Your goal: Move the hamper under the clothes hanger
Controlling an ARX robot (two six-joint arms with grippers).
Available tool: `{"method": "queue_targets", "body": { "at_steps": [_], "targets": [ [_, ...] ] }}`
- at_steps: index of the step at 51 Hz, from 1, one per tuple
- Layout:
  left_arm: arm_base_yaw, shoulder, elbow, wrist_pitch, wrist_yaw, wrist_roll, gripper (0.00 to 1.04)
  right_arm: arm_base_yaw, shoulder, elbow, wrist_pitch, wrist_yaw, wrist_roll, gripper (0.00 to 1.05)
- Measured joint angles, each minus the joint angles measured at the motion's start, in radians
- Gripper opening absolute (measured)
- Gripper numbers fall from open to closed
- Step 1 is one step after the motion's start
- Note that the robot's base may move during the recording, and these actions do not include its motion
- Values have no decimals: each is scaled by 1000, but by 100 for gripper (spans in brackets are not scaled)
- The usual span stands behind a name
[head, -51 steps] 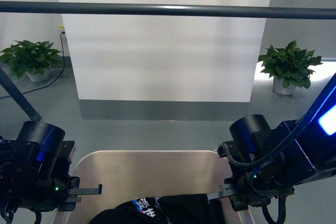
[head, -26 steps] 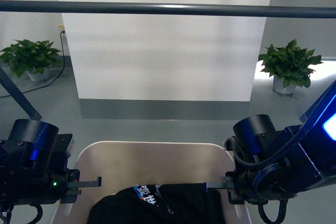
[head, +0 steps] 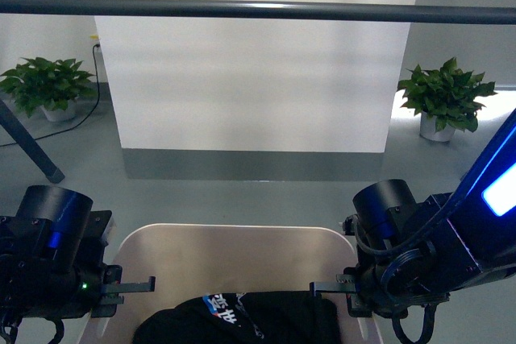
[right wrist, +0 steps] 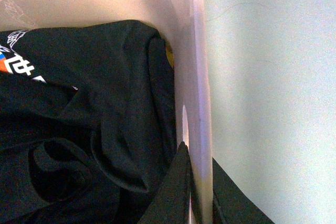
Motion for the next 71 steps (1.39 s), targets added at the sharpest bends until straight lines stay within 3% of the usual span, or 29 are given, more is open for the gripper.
{"method": "queue_targets", "body": {
  "at_steps": [53,56,71],
  "targets": [
    [-14,66,36,-25,-28,-1,4,10,63,50,-37,15,14,3],
    [-16,70,38,-31,-32,-5,12,10,64,50,-40,15,13,4],
    [-8,69,67,-74,-52,-40,62,8,64,61,-48,41,18,53]
  ]
}}
